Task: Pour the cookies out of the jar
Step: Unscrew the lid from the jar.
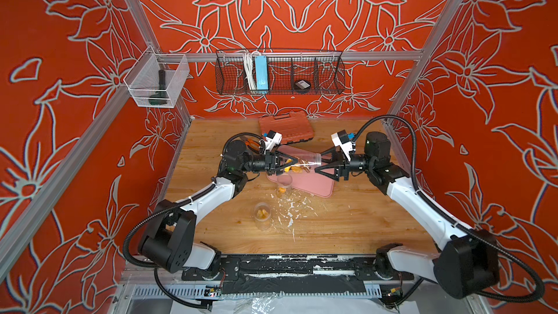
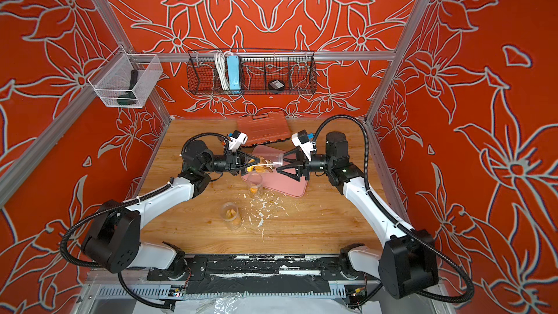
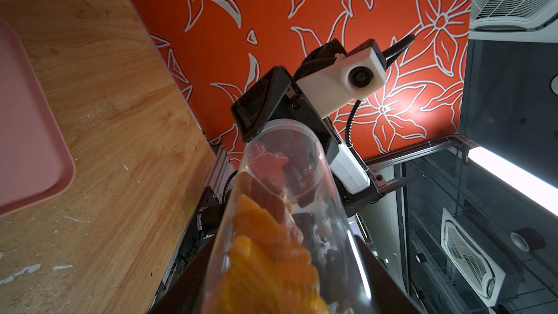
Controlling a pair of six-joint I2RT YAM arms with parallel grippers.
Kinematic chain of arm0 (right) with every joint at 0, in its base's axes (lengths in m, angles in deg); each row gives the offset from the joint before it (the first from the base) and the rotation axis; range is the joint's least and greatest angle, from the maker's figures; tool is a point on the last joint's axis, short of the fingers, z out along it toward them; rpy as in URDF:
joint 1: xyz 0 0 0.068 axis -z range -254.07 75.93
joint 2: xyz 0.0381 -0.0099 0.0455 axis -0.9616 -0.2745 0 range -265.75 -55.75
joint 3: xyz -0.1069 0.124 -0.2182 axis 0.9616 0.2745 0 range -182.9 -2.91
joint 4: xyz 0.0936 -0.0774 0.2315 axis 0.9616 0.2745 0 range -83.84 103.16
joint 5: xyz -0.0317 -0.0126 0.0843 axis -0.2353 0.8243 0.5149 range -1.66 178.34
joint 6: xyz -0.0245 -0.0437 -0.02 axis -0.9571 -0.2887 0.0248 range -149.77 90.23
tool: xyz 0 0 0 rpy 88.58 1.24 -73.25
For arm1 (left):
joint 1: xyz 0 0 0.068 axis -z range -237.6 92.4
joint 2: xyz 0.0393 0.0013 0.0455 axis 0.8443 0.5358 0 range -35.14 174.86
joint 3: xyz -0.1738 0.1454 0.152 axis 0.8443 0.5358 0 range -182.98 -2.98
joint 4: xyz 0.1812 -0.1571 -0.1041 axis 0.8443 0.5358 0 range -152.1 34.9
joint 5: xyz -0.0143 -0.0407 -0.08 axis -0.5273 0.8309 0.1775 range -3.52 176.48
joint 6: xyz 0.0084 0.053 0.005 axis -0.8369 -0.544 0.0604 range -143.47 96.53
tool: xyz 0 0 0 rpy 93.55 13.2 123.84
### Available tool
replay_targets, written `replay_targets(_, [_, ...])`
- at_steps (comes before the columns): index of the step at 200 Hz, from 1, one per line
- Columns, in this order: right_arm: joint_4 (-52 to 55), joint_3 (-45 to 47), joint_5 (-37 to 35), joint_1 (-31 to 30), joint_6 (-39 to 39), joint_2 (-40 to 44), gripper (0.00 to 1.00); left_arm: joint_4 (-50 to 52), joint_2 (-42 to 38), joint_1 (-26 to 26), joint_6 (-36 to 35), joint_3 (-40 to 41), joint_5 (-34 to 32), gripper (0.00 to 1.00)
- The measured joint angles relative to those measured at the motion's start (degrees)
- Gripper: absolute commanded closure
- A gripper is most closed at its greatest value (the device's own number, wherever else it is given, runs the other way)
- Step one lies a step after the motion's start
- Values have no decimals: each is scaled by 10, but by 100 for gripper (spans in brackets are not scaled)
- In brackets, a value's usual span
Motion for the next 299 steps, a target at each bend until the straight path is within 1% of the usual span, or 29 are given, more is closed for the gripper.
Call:
replay_targets(30, [3, -14, 28, 9, 3, -16, 43, 2, 0, 0, 11, -4, -3, 41])
replay_targets(66, [9, -14, 38, 14, 6, -18, 42, 6, 1, 2, 18, -4, -2, 41])
replay_targets(210, [29, -14, 45, 20, -8, -14, 39, 17, 2, 6, 18, -9, 2, 41])
replay_targets(299, [-45, 5, 44, 21, 40, -14, 36, 13, 6, 6, 16, -13, 0, 41])
